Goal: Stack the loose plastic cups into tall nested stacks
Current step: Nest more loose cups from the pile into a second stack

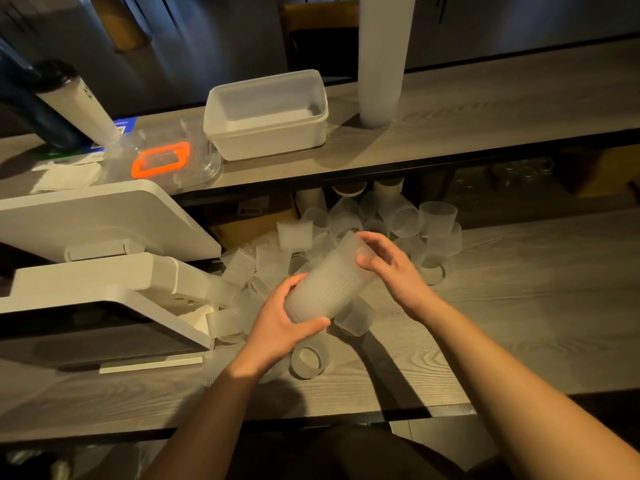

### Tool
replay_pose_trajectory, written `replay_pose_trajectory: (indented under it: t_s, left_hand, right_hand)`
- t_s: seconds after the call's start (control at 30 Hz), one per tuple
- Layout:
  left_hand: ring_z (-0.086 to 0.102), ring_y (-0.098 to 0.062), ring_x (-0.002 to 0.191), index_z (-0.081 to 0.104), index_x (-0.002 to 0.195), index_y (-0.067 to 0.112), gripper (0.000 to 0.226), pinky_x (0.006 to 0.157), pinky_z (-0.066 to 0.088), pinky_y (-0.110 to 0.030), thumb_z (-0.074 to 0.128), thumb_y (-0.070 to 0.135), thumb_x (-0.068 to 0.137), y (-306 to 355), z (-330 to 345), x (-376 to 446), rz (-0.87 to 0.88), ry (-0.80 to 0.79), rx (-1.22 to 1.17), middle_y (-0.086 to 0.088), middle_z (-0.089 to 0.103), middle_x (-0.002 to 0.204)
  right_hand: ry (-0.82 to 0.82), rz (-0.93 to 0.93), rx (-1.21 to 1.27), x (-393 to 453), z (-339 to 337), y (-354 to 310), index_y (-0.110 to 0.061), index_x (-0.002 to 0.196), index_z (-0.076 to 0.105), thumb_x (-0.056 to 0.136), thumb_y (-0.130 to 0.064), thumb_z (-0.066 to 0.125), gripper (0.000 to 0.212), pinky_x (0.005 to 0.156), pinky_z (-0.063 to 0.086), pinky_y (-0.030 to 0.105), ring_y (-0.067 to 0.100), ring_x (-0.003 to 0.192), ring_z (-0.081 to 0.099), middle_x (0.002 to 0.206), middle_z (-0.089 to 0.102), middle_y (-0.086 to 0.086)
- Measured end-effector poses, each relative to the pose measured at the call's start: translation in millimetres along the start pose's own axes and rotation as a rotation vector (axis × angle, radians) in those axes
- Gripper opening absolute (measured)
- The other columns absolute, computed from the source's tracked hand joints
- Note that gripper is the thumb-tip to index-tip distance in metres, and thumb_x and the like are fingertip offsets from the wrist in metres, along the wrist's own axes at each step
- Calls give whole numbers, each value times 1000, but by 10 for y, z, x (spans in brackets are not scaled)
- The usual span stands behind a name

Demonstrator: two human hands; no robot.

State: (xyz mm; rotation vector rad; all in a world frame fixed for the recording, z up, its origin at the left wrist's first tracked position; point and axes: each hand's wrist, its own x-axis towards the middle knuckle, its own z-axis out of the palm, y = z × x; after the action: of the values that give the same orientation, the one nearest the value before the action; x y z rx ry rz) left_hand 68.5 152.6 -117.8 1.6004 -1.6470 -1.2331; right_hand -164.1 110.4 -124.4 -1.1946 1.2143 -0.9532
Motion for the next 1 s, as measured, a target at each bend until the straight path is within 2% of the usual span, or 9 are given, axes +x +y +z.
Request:
replay_pose_trajectory:
  t_s: [0.13, 0.3, 0.47, 0.57, 0.67, 0.73, 0.8, 0.87, 1.0]
  left_hand:
    - [51, 13, 105, 45, 127, 47, 74, 78, 47, -14, 89, 32, 69, 14, -23, -4, -7, -9, -8, 24, 50, 124]
    - [54, -1, 106, 45, 129, 40, 72, 75, 47, -17, 88, 31, 72, 41, -44, -9, -34, -10, -1, 20, 49, 121]
    - [60, -3, 102, 49, 126, 37, 90, 81, 57, -28, 82, 68, 48, 44, -40, -7, -108, -45, -2, 16, 58, 117]
    - [63, -3, 96, 52, 118, 35, 82, 74, 56, -25, 79, 72, 49, 66, 3, -30, -137, -51, -6, 13, 63, 112]
    - [63, -6, 100, 52, 125, 32, 85, 75, 53, -24, 79, 71, 54, 17, 8, -53, -178, 18, -86, 10, 63, 116]
    - [61, -8, 103, 49, 127, 33, 88, 80, 55, -30, 74, 72, 52, -18, -14, -72, -200, 51, -105, 11, 61, 117]
    - [62, -11, 104, 49, 125, 32, 86, 82, 56, -33, 77, 70, 54, -50, -44, -89, -220, 65, -139, 9, 61, 116]
    - [63, -14, 105, 50, 125, 30, 79, 79, 56, -32, 82, 62, 61, -83, -63, -105, -242, 73, -185, 6, 62, 116]
    - [61, -15, 106, 48, 126, 29, 73, 76, 54, -30, 79, 56, 65, -126, -61, -134, -282, 93, -243, 5, 60, 117]
  right_hand:
    - [-41, 26, -17, -51, 139, -29, -31, 138, 51, 85, -56, 55, 58, 99, 41, 26, 2, 119, 51, 130, 54, -10]
    - [-76, 67, -30, -79, 308, 11, -27, 139, 51, 100, -57, 36, 52, 115, 36, 39, 3, 127, 49, 136, 54, -12]
    - [-84, 116, -20, -76, 359, -35, -21, 132, 58, 101, -46, 46, 42, 106, 38, 29, -1, 117, 52, 124, 59, -14]
    - [-107, 121, -22, -73, 402, 6, -23, 133, 56, 101, -45, 45, 40, 103, 39, 23, -5, 115, 51, 122, 57, -19]
    - [35, 174, 31, -26, 371, 139, -24, 134, 52, 102, -47, 43, 41, 103, 42, 27, 2, 110, 56, 122, 59, -9]
    - [188, 216, -18, -2, 304, 298, -19, 131, 54, 99, -37, 56, 37, 99, 46, 30, 13, 107, 61, 120, 63, 3]
    - [237, 247, -149, -18, 248, 463, -15, 131, 53, 91, -25, 68, 44, 92, 49, 29, 21, 108, 61, 112, 62, 3]
    - [184, 285, -290, -50, 223, 621, -14, 136, 49, 85, -27, 75, 58, 90, 48, 28, 22, 114, 57, 116, 58, 0]
    - [-9, 333, -518, -104, 259, 864, -15, 151, 34, 67, -49, 87, 105, 111, 42, 44, 24, 137, 41, 150, 42, 5]
